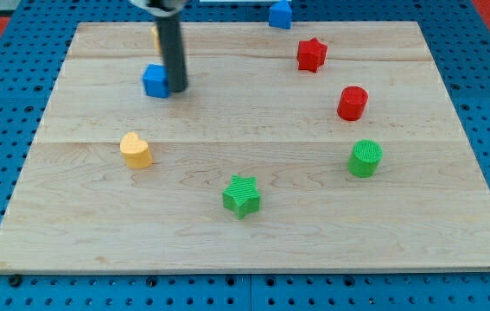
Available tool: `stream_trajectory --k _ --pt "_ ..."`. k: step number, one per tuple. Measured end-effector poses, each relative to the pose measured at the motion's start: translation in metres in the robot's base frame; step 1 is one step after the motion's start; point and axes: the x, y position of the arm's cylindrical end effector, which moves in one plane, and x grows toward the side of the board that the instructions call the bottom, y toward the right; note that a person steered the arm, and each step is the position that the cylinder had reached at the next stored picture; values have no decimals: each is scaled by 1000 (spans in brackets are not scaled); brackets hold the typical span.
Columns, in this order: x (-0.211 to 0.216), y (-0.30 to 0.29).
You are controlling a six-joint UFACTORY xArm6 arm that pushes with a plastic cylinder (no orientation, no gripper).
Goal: Move the yellow heart parallel below the blue cube
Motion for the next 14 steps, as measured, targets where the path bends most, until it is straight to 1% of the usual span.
stream_trajectory --k 1,2,3,4,5,6,7,8,9,10,11,12,13,14 --pt "-1 2" --pt "1 70" --pt "16 65" --pt "60 8" --pt "107 -64" --pt "157 -59" --pt "157 -21" --pt "155 -14" --pt "157 20" --pt "90 120" --pt "-15 135" --pt "-87 104" --pt "-136 74" --pt "-138 29"
